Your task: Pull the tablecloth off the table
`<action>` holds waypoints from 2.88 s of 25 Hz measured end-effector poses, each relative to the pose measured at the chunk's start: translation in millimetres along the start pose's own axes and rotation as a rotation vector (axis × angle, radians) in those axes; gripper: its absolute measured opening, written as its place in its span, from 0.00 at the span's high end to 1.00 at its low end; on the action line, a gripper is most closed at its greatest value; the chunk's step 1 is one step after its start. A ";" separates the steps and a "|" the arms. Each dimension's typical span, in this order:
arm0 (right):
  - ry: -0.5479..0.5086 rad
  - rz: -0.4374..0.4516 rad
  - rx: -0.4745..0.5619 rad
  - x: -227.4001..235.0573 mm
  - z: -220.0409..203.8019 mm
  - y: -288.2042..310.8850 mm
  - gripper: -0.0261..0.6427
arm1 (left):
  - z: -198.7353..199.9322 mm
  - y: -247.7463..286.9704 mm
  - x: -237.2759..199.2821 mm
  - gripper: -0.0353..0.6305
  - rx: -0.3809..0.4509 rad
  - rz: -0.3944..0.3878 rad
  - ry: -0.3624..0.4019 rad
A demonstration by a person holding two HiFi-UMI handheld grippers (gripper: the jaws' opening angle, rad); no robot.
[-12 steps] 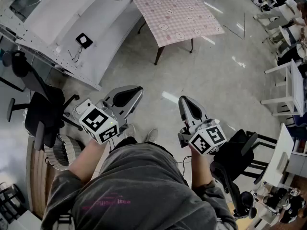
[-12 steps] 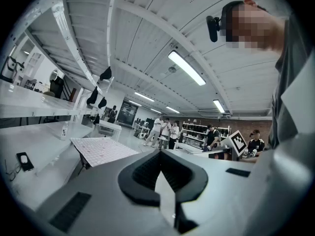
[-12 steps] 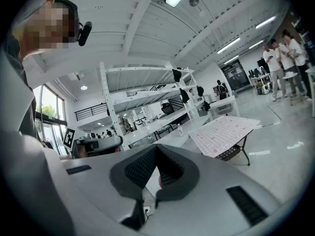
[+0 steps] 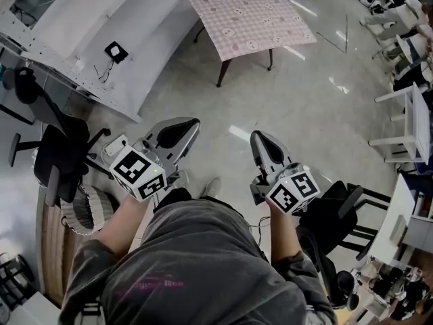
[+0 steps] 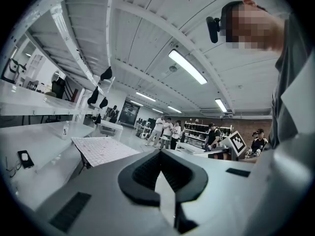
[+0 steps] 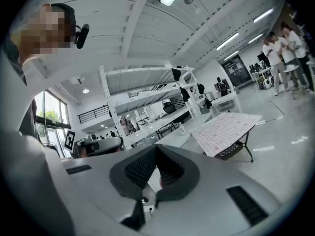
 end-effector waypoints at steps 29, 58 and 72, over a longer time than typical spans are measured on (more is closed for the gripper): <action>-0.039 0.058 -0.016 30.8 6.8 -47.1 0.97 | -15.0 18.9 57.2 0.92 -0.002 0.064 0.068; -0.056 0.029 -0.032 11.8 12.9 3.0 0.83 | 1.0 0.8 0.1 0.79 -0.016 0.043 0.058; -0.099 -0.013 -0.021 12.0 20.6 14.2 0.74 | 8.0 6.7 -19.8 0.69 -0.029 0.024 0.067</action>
Point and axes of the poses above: the fingertips, and each gripper's own axes: y forward along the fingers, x to its right, z out of its top, the point moved 9 cm from there along -y, backward along the fingers
